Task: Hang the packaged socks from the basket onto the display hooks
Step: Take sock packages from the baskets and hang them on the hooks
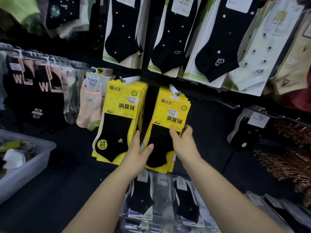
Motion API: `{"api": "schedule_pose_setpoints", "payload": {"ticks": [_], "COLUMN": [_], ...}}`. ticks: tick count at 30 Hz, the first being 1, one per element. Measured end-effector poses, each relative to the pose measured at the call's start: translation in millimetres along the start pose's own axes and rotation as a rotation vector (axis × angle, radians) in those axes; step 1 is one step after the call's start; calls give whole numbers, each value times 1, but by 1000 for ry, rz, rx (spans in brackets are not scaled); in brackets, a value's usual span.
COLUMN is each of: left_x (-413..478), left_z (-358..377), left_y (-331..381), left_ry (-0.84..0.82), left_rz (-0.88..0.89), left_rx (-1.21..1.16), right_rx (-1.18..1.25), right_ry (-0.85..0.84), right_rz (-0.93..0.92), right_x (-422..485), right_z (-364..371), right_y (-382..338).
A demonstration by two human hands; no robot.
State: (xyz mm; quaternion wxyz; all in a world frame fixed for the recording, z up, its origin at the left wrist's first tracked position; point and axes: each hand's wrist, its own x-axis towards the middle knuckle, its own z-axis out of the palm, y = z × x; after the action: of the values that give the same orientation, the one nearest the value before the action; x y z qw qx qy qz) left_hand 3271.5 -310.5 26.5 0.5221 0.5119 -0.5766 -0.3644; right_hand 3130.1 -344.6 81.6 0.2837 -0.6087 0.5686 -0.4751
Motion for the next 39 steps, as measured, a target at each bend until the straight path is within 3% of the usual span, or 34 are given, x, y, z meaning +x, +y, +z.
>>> {"api": "schedule_pose_setpoints", "payload": {"ticks": [4,9,18,29,34,39], "left_x": [13,7,-57,-168,-185,-179], "left_z": [9,10,10,37,37,36], "left_y": [-1,-2,-17,-81,-122,-138], "left_ry": [-63,-28,-101,-379,-412,-465], "left_rz": [-10,27,-100,-320,-380,-357], "left_rx": [3,19,144,276,441,547], "right_rx": [-55,-45,-123,-168,-503,-778], "right_ry": [-69,-108,-339,-637,-731,-704], "right_rz": [-21,-7,234,436,307,120], "right_x": [-8,-10,-55,-170,-205,-219], "right_z": [13,12,-18,-17,4,43], "right_y": [7,15,55,154,233,279]}}
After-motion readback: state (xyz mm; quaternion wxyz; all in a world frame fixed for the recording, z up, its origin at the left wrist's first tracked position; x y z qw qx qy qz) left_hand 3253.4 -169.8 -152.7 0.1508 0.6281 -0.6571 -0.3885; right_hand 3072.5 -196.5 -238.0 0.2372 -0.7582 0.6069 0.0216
